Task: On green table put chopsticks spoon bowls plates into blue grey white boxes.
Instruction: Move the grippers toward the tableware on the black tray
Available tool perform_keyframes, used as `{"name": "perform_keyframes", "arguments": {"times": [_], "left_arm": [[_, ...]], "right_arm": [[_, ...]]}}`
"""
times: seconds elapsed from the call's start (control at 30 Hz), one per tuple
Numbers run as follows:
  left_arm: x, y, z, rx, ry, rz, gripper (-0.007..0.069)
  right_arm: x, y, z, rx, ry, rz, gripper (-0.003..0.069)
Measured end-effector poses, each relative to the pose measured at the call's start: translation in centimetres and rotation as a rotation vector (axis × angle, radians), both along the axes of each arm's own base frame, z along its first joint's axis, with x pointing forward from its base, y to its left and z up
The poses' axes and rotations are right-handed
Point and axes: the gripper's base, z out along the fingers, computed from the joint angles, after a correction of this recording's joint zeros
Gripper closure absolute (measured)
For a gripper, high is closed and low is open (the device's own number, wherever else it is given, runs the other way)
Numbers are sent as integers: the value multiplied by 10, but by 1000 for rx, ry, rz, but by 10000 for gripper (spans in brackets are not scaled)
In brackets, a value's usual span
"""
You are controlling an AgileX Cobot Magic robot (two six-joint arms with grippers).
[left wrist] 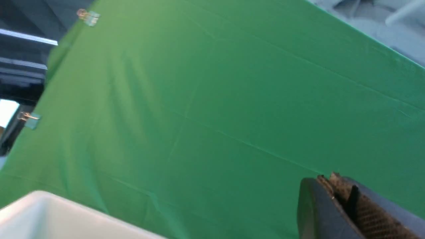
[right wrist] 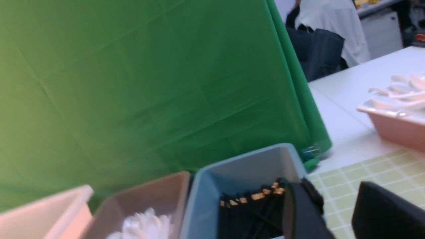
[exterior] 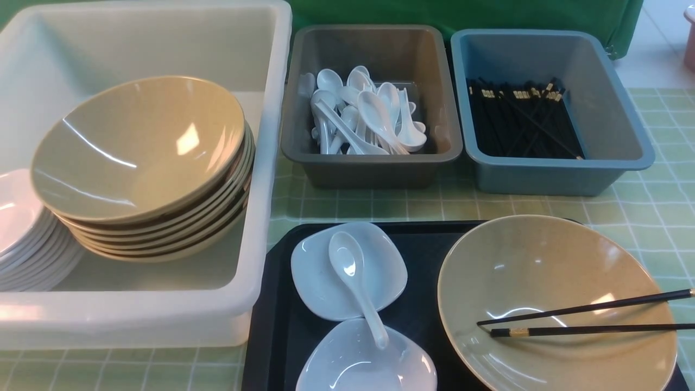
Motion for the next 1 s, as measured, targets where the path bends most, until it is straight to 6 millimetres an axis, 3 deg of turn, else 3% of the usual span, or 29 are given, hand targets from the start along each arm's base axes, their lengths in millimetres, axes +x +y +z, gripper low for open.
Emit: {"name": "perform_keyframes", "arguments": {"times": [0.1, 0.2, 0.3, 0.43, 0.6, 0.73, 0.87, 1.0], "left_arm": [[11, -3, 32, 13, 145, -28, 626], [35, -6, 41, 41, 373, -53, 626], [53, -5, 34, 140, 520, -35, 626], [58, -4, 32, 207, 531, -12, 626], [60, -9, 21, 121, 557, -75, 626], [61, -18, 5, 86, 612, -181, 626], [57, -41, -7, 226, 678, -413, 626], [56, -62, -15, 374, 759, -625, 626]], "right_arm": [[19, -2, 23, -71, 161, -5, 423], [45, -3, 31, -171, 315, 8, 423], [73, -3, 24, -300, 442, 52, 423], [94, 3, 3, -353, 658, 190, 423], [116, 22, -19, -427, 933, 511, 423], [136, 39, -21, -525, 975, 678, 417], [154, 72, -25, -706, 980, 849, 347], [157, 102, -38, -912, 1051, 983, 202]]}}
